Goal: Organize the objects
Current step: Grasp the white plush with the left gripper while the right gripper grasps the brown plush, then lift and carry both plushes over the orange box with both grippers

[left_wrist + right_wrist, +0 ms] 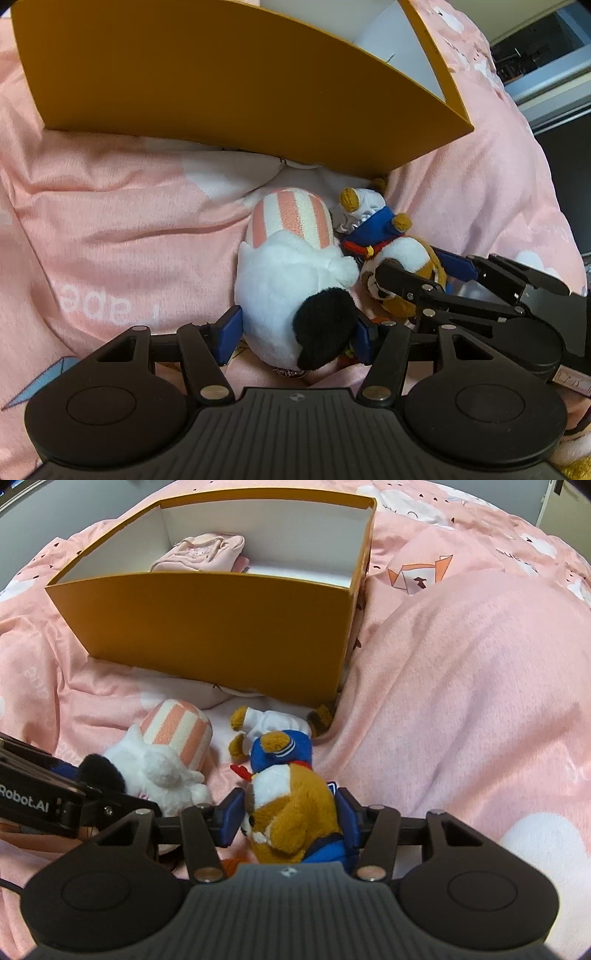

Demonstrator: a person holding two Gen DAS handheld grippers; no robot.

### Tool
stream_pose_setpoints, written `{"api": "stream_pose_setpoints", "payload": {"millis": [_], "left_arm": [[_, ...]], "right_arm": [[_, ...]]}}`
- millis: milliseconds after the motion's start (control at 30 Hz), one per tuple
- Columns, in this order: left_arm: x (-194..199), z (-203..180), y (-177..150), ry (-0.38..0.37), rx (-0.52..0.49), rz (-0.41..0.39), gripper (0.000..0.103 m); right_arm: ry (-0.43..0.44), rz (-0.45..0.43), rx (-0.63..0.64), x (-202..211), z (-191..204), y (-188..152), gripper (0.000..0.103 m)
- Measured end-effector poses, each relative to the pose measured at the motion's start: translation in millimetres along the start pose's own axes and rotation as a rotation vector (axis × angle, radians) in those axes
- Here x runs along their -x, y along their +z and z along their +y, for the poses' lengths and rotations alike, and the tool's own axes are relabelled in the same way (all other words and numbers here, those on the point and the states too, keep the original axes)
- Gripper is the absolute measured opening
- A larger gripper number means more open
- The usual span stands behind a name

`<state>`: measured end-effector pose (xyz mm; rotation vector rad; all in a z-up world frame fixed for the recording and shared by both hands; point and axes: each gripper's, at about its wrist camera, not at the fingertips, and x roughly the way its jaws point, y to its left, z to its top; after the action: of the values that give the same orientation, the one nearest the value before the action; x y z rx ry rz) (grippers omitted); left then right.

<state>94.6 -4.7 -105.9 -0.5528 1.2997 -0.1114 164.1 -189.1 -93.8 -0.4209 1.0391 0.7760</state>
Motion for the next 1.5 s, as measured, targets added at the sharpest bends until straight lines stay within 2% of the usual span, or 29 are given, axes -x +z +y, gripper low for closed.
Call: {"api": "stream_pose_setpoints", "payload": {"millis": [167, 267, 433, 733, 933, 1267, 1500], "left_arm": [[5, 3, -2, -0.016, 0.010, -0.030, 0.064], [11, 0, -4, -0.023, -0.009, -0.066, 0.062], [30, -4, -7, -0.032, -0.065, -0.140, 0.061], [75, -21, -14, -0.048, -0.166, -0.300, 0.061], [102, -32, -10, -0.085, -0.179, -0.383, 0.061], [139, -36, 31, -0.115, -0.173, -0.494, 0.061], [148, -24, 90, -0.106, -0.182, -0.475, 0.060]], "right_arm": [[-0.004, -0.005, 0.014, 0, 3, -2, 0.049], [-0.003, -0.027, 0.007, 5, 2, -3, 0.045], [0.035, -0.075, -0.050, 28, -4, -2, 0.044], [0.103, -0.231, -0.081, 96, -5, 4, 0.044], [0.141, -0.347, -0.090, 131, -5, 20, 0.044], [0.168, -0.474, -0.080, 143, 2, 72, 0.044], [0.158, -0.490, -0.098, 118, 1, 119, 0.044]]}}
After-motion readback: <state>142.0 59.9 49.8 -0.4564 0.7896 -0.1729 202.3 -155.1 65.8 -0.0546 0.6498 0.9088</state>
